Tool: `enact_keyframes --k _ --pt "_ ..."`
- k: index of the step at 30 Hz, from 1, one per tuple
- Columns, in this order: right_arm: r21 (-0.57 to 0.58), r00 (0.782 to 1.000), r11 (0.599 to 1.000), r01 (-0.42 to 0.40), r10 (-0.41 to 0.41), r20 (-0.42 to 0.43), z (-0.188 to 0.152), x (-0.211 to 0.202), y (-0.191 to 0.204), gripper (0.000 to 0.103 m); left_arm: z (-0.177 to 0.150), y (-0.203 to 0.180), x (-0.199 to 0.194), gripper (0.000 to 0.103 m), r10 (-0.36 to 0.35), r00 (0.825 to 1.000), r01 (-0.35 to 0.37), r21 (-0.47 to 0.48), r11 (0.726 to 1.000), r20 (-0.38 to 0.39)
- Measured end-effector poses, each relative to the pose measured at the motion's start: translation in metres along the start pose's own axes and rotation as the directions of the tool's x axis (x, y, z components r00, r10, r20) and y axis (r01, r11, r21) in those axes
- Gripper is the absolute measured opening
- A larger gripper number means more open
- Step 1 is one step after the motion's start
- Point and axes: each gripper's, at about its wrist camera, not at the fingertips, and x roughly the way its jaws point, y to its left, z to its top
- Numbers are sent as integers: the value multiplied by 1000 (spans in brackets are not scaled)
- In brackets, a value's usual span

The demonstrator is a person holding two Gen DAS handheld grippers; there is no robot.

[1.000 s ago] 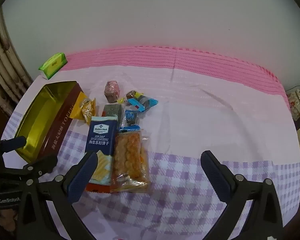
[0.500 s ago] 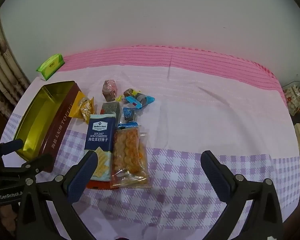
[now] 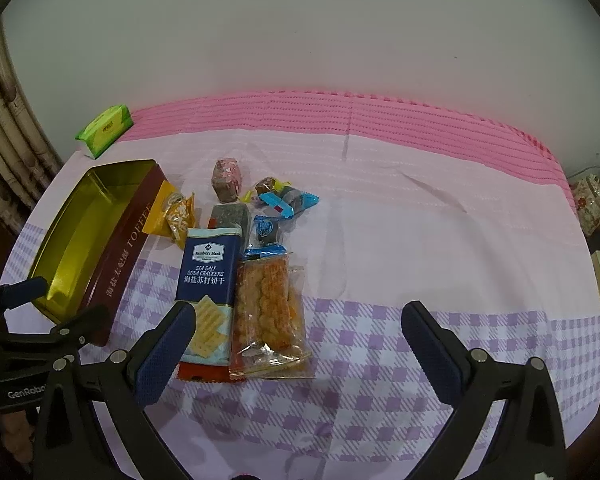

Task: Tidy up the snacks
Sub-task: 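Move both tools toward the snack pile beside the gold tin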

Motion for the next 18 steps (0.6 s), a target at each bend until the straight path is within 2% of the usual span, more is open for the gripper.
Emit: enact_keyframes --k 18 --pt "-7 999 1000 -28 28 -23 -3 8 6 93 -3 5 6 97 13 1000 -13 -14 1000 0"
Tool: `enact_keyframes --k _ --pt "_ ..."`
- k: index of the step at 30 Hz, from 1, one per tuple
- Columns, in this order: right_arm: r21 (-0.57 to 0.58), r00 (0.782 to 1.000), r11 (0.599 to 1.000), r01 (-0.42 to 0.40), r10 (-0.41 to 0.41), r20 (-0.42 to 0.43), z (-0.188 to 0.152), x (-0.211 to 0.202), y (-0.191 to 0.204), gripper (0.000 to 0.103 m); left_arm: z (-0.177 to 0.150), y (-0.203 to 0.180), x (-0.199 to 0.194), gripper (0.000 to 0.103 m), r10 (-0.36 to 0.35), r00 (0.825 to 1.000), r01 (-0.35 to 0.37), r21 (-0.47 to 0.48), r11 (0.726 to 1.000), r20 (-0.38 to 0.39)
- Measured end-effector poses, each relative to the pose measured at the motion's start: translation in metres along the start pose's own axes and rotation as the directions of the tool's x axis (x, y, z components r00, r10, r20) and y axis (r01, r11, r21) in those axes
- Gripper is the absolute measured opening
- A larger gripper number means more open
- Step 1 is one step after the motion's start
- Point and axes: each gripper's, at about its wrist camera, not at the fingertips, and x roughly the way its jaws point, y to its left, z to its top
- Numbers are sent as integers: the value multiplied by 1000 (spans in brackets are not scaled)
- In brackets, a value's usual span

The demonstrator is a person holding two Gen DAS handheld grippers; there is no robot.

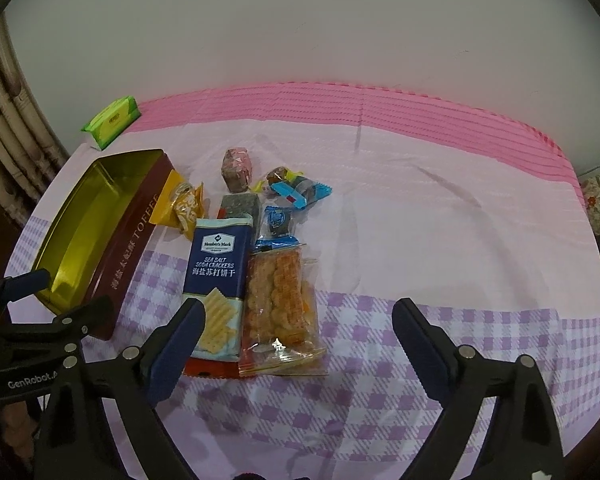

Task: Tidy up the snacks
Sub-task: 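Move both tools toward the snack pile beside the gold tin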

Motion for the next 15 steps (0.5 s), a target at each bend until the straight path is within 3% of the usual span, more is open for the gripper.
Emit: enact_keyframes --k 7,15 --pt "-3 1000 1000 -14 14 -11 0 3 2 87 0 1 1 97 7 1000 -7 -1 1000 -1" --pt "-6 1000 1000 -22 21 -15 0 4 3 87 0 1 1 97 5 1000 -5 -1 1000 -1"
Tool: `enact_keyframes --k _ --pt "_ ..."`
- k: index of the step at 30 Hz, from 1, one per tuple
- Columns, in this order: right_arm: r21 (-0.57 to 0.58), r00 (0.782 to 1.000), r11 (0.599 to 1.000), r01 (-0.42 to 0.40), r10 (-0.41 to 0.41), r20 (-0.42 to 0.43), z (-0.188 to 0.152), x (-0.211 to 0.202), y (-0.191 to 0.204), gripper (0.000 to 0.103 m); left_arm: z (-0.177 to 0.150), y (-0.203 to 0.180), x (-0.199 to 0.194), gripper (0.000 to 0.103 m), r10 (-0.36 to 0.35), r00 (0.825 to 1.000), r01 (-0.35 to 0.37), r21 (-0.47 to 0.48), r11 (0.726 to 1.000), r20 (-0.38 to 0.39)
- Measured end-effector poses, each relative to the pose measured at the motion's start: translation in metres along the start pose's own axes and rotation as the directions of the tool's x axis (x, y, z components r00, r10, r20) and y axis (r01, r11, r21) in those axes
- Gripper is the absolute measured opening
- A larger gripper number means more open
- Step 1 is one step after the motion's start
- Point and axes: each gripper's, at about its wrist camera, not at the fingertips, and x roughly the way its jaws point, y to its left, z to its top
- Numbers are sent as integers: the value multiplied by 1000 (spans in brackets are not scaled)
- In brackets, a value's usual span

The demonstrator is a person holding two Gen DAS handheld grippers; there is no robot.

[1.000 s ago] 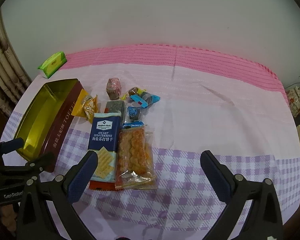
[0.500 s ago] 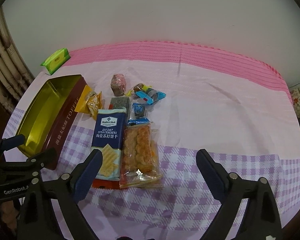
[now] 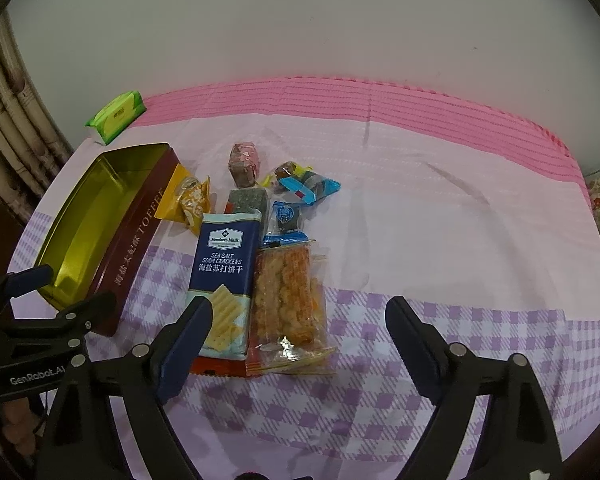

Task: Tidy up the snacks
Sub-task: 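Move both tools toward the snack pile beside the gold tin, then grasp the clear bag of cookies with the right tool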

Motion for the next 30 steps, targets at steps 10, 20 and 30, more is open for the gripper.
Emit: enact_keyframes --k 10,20,30 --pt "-3 1000 1000 -13 13 -13 0 1 1 82 0 1 1 97 3 1000 -3 -1 1000 -2" --pt "-7 999 1000 -19 18 -28 2 8 2 79 -1 4 4 97 6 1000 -6 -1 1000 -6" --pt "-16 998 1000 -24 23 -50 4 17 3 73 1 6 8 97 13 1000 -13 -4 1000 -12"
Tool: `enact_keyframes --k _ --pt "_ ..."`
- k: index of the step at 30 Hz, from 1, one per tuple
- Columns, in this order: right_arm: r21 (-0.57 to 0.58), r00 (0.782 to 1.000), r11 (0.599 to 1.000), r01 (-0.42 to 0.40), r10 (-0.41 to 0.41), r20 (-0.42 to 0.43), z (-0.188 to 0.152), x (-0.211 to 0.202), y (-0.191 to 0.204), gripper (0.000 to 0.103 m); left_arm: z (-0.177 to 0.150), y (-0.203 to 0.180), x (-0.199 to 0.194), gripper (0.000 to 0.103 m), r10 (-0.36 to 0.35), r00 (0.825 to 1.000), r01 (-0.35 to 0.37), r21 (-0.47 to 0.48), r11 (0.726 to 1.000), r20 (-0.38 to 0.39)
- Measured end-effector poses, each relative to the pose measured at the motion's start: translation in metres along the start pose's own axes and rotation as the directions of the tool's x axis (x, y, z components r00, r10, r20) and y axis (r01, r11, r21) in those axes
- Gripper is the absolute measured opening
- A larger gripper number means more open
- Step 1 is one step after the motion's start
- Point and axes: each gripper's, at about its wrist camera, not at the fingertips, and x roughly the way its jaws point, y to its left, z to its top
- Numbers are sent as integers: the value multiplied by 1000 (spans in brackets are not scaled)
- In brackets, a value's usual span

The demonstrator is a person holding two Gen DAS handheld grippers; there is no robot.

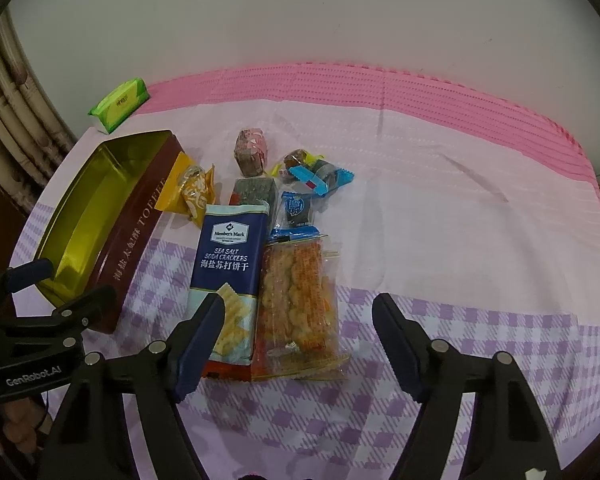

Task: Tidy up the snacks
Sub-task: 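Grasp the clear bag of cookies with the right tool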

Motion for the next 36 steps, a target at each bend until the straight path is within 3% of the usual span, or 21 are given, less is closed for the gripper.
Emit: enact_keyframes --k 6,11,21,29,36 --pt "-18 1000 1000 12 -12 -16 3 7 1 73 4 3 3 97 1 1000 -1 -6 1000 -5" --pt "-20 999 1000 10 -11 -51 6 21 0 61 5 2 4 97 -3 1000 3 -11 1000 -3" --pt "-34 995 999 14 -18 -99 10 45 -2 59 9 -1 7 97 -18 1000 18 -10 1000 -6" --pt "-29 992 1000 5 -8 -126 9 56 0 40 11 -12 7 97 -31 1000 31 8 1000 -4" --pt "27 994 999 -23 26 -105 6 47 -17 37 14 -22 6 97 -60 998 60 20 998 -14"
